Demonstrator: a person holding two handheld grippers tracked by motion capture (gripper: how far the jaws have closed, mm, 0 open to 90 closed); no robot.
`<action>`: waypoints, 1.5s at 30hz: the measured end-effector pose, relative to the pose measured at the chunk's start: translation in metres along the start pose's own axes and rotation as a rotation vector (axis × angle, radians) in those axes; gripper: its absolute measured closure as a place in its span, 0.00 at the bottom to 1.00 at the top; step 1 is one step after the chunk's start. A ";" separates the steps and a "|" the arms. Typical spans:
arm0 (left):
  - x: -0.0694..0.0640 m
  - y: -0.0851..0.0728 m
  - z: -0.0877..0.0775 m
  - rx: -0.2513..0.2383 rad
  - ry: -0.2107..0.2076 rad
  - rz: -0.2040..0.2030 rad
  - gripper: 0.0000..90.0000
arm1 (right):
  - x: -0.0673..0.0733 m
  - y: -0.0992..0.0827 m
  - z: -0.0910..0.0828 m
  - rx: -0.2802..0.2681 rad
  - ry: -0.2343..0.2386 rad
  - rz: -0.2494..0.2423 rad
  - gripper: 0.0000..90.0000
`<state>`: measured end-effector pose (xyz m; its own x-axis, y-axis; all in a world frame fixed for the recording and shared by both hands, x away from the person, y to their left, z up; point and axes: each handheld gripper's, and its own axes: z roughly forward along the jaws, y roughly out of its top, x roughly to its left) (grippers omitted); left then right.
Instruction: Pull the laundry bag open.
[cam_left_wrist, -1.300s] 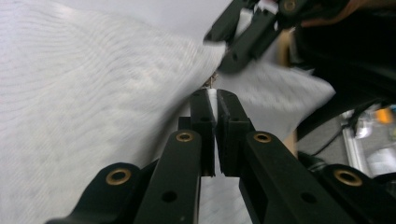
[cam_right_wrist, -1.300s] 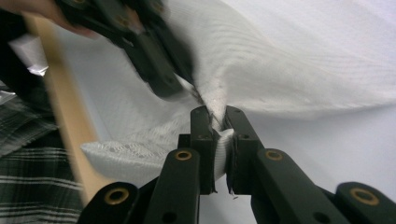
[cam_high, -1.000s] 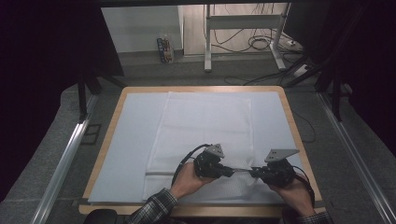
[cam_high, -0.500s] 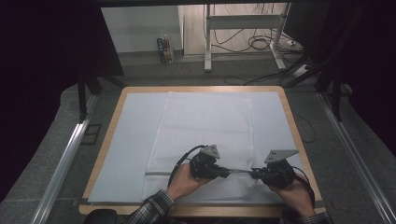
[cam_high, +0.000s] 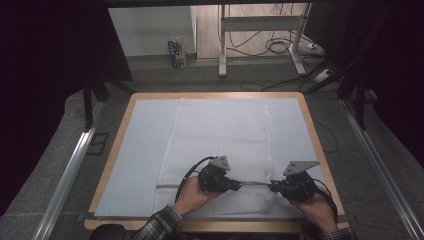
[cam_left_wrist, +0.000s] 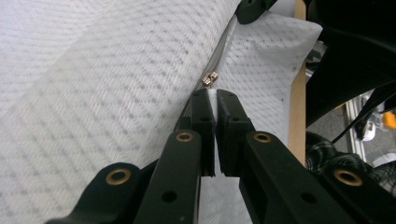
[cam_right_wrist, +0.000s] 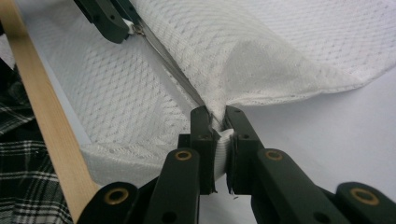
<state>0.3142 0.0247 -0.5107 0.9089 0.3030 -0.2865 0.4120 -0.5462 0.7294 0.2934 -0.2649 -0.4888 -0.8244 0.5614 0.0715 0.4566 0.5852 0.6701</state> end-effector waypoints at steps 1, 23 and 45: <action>0.000 0.000 -0.001 -0.004 -0.003 -0.004 0.97 | -0.001 0.000 0.000 -0.004 0.009 0.004 0.92; 0.001 -0.012 -0.018 -0.017 0.025 -0.023 0.97 | -0.001 -0.002 -0.001 -0.006 -0.004 0.005 0.92; 0.002 -0.029 -0.037 -0.036 0.049 -0.067 0.97 | -0.003 -0.003 -0.003 -0.007 -0.011 0.006 0.92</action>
<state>0.3018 0.0700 -0.5096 0.8748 0.3760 -0.3055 0.4684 -0.4950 0.7319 0.2932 -0.2699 -0.4892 -0.8181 0.5711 0.0672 0.4590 0.5780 0.6747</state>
